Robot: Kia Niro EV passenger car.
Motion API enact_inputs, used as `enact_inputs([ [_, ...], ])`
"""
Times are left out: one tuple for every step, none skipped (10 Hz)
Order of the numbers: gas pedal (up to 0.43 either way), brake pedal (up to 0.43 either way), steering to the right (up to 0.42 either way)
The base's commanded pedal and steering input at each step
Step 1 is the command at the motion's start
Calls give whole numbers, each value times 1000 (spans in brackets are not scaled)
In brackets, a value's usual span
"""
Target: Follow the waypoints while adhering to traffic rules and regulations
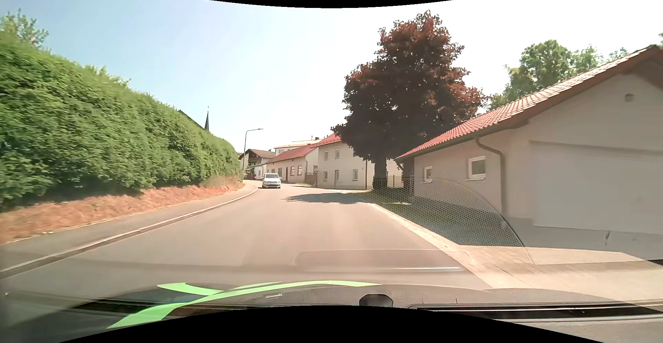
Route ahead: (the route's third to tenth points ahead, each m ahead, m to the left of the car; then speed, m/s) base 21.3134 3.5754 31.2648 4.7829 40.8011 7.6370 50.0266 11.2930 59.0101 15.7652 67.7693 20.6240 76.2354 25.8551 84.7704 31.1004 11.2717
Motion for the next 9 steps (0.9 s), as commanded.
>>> enact_inputs([
  [67,0,-25],
  [79,0,-29],
  [79,0,-30],
  [79,0,-33],
  [79,0,-38],
  [110,0,-39],
  [118,0,-39],
  [130,0,-39],
  [130,0,-39],
])
